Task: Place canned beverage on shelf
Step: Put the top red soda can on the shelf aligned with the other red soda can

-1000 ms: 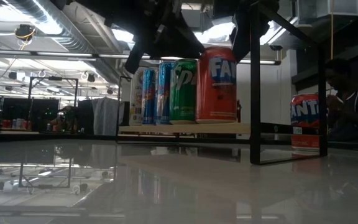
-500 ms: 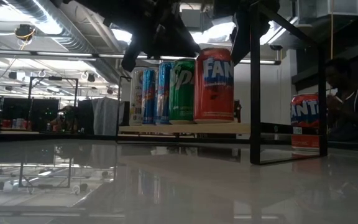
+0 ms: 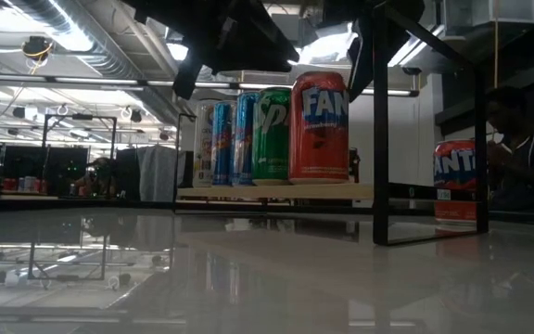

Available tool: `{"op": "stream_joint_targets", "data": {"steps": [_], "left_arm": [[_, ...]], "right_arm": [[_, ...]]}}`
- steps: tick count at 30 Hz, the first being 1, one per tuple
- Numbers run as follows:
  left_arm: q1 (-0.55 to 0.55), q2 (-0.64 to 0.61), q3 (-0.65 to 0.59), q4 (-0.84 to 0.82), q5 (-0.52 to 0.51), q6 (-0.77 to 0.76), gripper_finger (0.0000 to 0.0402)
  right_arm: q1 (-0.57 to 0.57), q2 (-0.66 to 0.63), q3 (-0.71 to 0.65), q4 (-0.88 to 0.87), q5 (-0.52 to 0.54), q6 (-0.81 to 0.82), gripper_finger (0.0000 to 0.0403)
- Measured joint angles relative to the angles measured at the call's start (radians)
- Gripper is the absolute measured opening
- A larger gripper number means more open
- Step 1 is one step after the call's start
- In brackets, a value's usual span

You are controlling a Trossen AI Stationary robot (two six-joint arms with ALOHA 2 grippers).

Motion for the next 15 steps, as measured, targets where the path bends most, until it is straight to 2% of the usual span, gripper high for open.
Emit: {"op": "stream_joint_targets", "data": {"steps": [6, 15], "left_arm": [[-0.016, 0.0, 0.0, -0.001, 0.002, 0.008, 0.0049], [-0.011, -0.035, 0.0, -0.013, 0.01, 0.162, 0.0049]], "right_arm": [[0.0, 0.001, 0.059, -0.11, 0.037, 0.0, 0.0353], [-0.002, -0.043, 0.094, -0.284, 0.074, -0.002, 0.0353]]}}
